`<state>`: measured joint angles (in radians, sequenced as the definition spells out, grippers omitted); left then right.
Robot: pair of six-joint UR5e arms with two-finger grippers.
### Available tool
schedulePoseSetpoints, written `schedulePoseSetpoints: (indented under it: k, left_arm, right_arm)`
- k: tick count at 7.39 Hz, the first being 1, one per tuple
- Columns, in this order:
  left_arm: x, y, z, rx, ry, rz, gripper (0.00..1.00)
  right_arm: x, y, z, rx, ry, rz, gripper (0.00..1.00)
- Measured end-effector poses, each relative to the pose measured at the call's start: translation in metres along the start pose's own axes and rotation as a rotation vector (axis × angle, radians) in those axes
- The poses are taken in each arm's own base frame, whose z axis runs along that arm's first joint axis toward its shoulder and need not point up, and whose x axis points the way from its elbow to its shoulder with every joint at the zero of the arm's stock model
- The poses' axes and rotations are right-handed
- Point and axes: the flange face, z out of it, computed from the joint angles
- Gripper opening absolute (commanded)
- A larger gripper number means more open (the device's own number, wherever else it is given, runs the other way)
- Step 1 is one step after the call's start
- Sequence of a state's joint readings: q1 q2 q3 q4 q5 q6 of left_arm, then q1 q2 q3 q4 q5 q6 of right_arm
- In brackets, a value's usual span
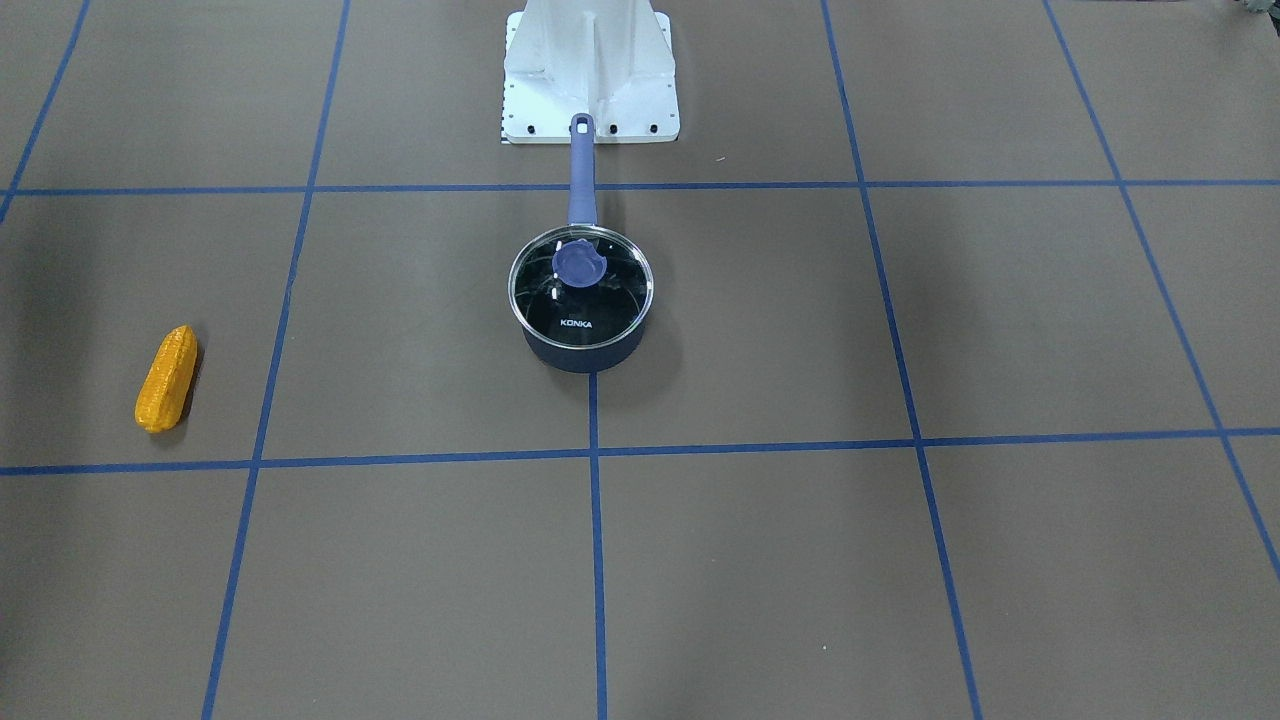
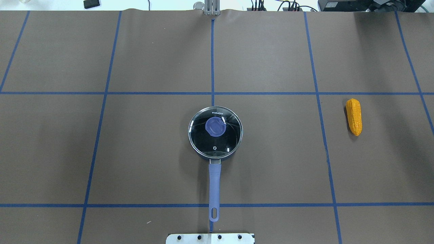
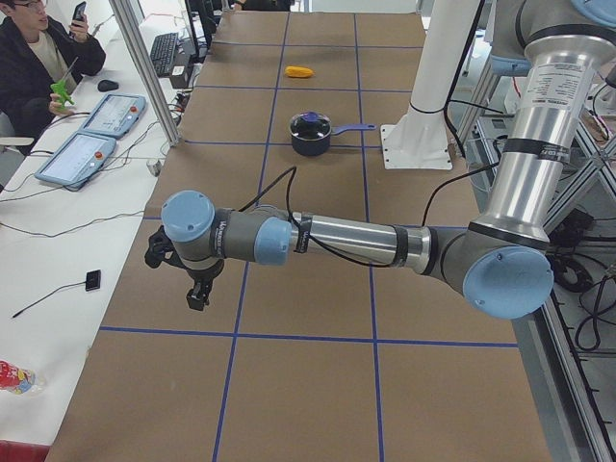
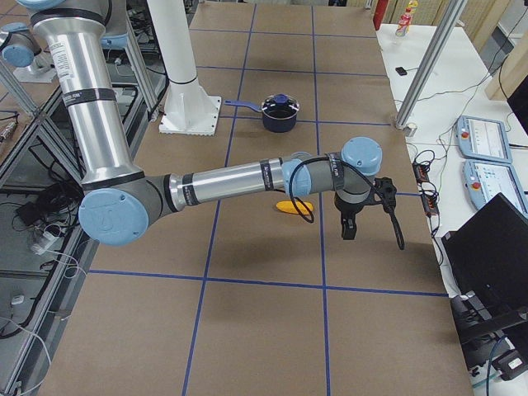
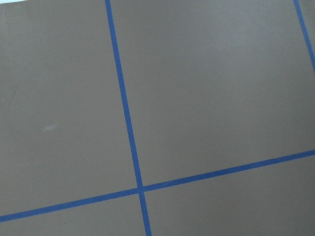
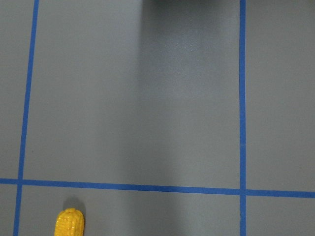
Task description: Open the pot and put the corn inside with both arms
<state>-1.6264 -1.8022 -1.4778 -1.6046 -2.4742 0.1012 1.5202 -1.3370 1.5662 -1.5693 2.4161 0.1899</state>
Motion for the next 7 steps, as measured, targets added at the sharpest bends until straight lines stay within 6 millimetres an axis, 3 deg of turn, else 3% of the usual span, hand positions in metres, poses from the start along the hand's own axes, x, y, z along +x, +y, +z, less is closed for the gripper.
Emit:
schedulePoseSetpoints:
  k: [4,7]
  left_arm:
    - [0.002,-0.001,-0.011,0.017,-0.003,0.001,0.98]
    - [0.006,-0.004,-0.015,0.023,-0.005,0.006,0.98]
  right_arm:
    - [-0.004,-0.008,-0.003,0.040,0.004,-0.037,1.00]
    - [0.030,0.010,0.023,0.102,-0.004,-0.080,1.00]
